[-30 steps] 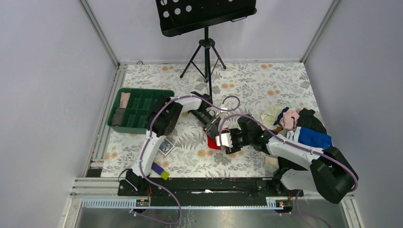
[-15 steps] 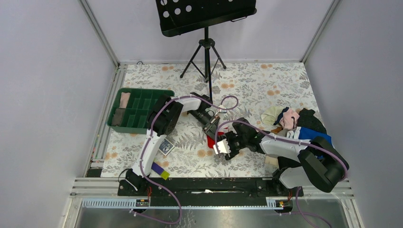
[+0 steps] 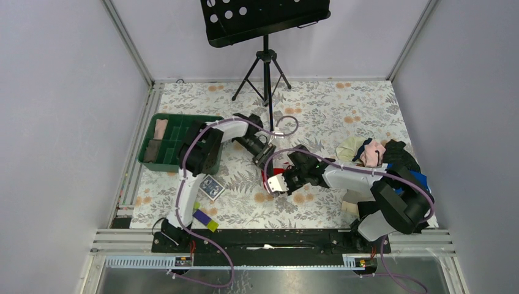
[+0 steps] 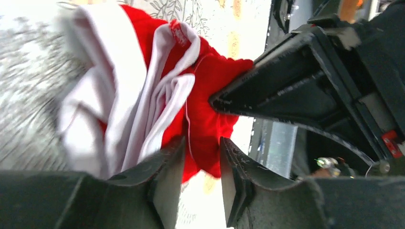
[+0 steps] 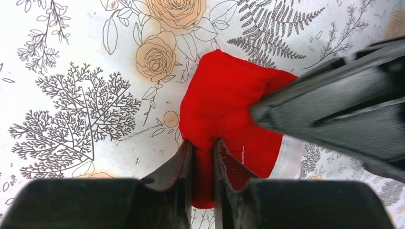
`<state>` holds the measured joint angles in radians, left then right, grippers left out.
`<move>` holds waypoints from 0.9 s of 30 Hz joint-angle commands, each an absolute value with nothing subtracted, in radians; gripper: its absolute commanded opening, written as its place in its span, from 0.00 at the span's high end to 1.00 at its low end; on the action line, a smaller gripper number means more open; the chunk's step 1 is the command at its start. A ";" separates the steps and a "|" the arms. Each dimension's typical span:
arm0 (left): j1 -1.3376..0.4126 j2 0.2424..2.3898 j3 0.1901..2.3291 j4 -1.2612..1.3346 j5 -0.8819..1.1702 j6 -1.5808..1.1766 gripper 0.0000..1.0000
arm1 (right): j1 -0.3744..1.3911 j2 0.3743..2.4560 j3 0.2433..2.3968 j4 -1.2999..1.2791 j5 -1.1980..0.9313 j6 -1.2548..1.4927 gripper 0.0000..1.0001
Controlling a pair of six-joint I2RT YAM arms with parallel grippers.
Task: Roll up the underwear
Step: Roll the underwear to the center of the board.
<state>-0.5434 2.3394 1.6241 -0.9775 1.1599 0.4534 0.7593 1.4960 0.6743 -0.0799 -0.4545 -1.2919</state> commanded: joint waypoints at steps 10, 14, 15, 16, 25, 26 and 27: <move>-0.400 1.468 1.057 -0.389 0.754 0.383 0.52 | 0.573 1.872 1.205 -0.797 -0.720 -1.085 0.95; -0.423 1.151 0.807 -0.069 0.528 0.330 0.45 | 0.551 1.976 1.313 -0.895 -0.772 -1.045 0.94; -0.437 1.106 0.771 -0.041 0.525 0.376 0.43 | 0.549 2.004 1.341 -0.929 -0.776 -1.052 0.94; -0.456 1.077 0.747 -0.032 0.526 0.456 0.42 | 0.546 2.032 1.369 -0.964 -0.784 -1.058 0.94; -0.660 1.336 0.776 -0.006 0.665 0.878 0.38 | 0.507 2.145 1.457 -0.988 -0.778 -0.949 0.93; -0.681 1.382 0.796 -0.006 0.683 0.892 0.38 | 0.504 2.153 1.461 -0.987 -0.771 -0.940 0.93; -0.691 1.428 0.819 -0.004 0.692 0.897 0.39 | 0.501 2.158 1.462 -0.987 -0.766 -0.936 0.92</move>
